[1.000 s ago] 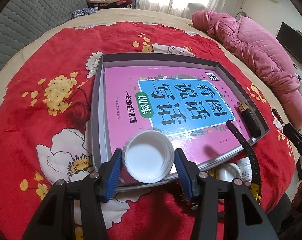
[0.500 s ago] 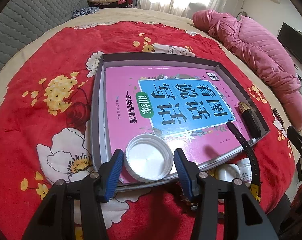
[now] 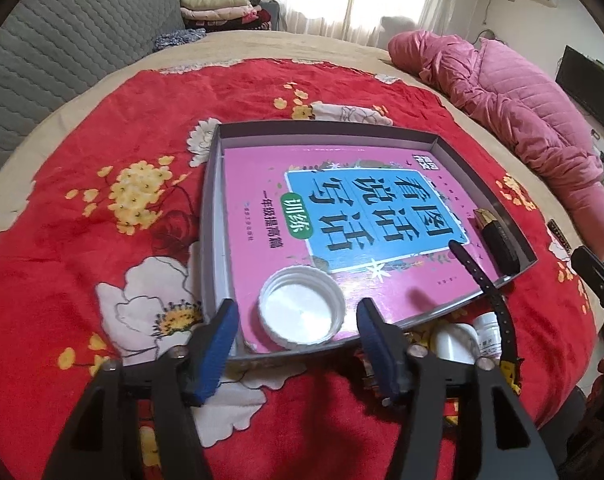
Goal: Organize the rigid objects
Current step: 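Lower the white cap onto the workbook in the box and open the left gripper, then withdraw both grippers from the box back toward the remaining objects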
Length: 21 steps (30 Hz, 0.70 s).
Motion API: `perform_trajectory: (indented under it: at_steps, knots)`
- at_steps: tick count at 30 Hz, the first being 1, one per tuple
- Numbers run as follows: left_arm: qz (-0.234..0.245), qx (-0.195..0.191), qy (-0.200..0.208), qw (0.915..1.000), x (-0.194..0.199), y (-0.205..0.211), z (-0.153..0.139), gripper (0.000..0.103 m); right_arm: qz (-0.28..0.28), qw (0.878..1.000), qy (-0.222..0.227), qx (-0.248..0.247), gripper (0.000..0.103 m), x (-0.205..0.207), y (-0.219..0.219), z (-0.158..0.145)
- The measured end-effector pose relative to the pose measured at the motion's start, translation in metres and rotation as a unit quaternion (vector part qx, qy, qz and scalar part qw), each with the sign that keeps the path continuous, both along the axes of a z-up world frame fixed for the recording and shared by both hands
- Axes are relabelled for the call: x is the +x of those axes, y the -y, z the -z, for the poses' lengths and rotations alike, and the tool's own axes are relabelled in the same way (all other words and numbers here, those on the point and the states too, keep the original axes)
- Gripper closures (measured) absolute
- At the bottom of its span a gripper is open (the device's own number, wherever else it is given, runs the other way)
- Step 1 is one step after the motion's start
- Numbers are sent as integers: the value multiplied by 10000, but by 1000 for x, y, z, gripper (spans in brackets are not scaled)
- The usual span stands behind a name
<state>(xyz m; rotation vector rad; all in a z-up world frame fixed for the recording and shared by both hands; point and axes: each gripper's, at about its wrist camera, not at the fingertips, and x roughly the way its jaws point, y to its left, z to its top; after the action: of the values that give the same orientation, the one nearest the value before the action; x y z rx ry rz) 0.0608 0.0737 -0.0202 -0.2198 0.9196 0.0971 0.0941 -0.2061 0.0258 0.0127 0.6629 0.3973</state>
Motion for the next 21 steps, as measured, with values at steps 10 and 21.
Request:
perform_trajectory:
  at_steps: [10,21]
  knots:
    - [-38,-36,224,9997,-16,-3,-16,41,-12,9998,137,-157,32,-4,-6,-2]
    - [-259,-48,354,9990,-33,-12,-31,41,-37,9993,322,-158,30,-12,-11,-13]
